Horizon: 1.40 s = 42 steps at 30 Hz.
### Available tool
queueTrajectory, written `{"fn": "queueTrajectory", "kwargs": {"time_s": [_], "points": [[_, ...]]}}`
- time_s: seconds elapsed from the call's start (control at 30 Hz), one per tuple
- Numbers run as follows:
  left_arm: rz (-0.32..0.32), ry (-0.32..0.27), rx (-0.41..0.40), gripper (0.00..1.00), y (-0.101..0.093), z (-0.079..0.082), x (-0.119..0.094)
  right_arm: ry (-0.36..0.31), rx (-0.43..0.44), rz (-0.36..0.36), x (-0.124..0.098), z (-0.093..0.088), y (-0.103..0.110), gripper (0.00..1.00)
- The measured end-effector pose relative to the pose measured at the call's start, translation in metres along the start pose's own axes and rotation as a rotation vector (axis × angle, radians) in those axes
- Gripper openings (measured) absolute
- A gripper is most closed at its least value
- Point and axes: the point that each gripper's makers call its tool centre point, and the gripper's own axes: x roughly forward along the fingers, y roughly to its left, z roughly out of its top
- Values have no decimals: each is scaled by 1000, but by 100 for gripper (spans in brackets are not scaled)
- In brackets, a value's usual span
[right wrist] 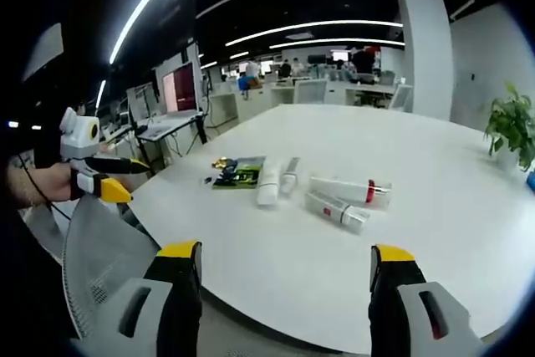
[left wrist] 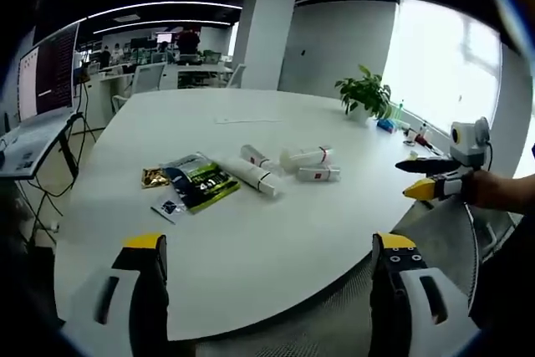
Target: Arrange the skincare products in the storage area until every visible bottle or jar stands upright without overlapping.
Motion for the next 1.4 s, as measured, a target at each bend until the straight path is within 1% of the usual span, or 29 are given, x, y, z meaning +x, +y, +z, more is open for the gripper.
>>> {"fn": "queueTrajectory", "kwargs": {"time_s": [0.03, 0.1, 0.17, 0.23, 0.33, 0.4, 0.43, 0.5, 0.53, 0.57, 0.67, 0.73, 0.8, 0.83, 0.87, 0.9, 0.93, 1.0, 1.03, 1.17, 1.23, 1.3, 1.37, 1.4], "points": [[7, -5, 1, 95, 2, 1, 0, 11, 12, 7, 1, 0, 1, 85], [21, -5, 2, 95, 4, 2, 0, 9, 26, 23, 5, 2, 2, 85], [21, 16, 10, 95, 3, -2, 1, 24, 38, 16, 5, 1, 1, 85], [-5, 34, 9, 97, -2, -2, 3, 36, 49, 17, 6, 2, 2, 84], [-30, 48, -8, 98, -5, 1, 5, 39, 53, 23, 10, 6, -1, 83], [-34, -5, -29, 98, -2, 12, 6, 43, 33, 14, 13, 10, -5, 81], [-34, -6, -22, 98, -1, 13, 7, 41, 17, 13, 16, 13, -8, 81], [-24, 12, -12, 98, 0, 8, 10, 44, 18, 15, 23, 15, -14, 81], [-21, 37, -9, 98, -1, 3, 11, 55, 24, 10, 26, 16, -17, 80], [-32, 48, 0, 98, -3, 0, 13, 58, 29, 10, 28, 18, -17, 80], [-48, 35, 40, 98, -11, 1, 11, 48, 32, 25, 34, 25, -17, 80], [-50, 50, 46, 97, -7, -2, 11, 66, 28, 36, 42, 27, -16, 79], [-54, 53, 38, 97, -8, -1, 11, 72, 28, 33, 47, 32, -16, 78], [-59, 48, 26, 97, -6, 0, 11, 76, 33, 30, 48, 32, -17, 78], [-62, 47, 14, 97, -5, 0, 11, 80, 56, 17, 54, 37, -19, 78], [-71, 48, -8, 97, -5, -1, 12, 81, 58, 19, 56, 38, -19, 77], [-76, 49, -20, 97, -5, -1, 12, 102, 64, 29, 61, 39, -18, 75], [-78, 50, -31, 97, -5, -1, 11, 115, 51, 21, 70, 44, -16, 71], [-78, 50, -28, 97, -9, -1, 12, 120, 41, 25, 74, 47, -15, 70], [-95, 75, -7, 97, -12, -4, 14, 145, 20, 51, 92, 58, -10, 70], [-105, 90, 0, 97, -14, -6, 15, 161, 7, 61, 102, 59, -6, 70], [-111, 118, 2, 98, -14, -10, 17, 171, -5, 69, 106, 59, -1, 70], [-128, 124, -12, 99, -16, -9, 17, 185, -11, 79, 113, 58, 3, 70], [-135, 122, -25, 99, -16, -8, 18, 188, -13, 82, 120, 59, 3, 70]]}}
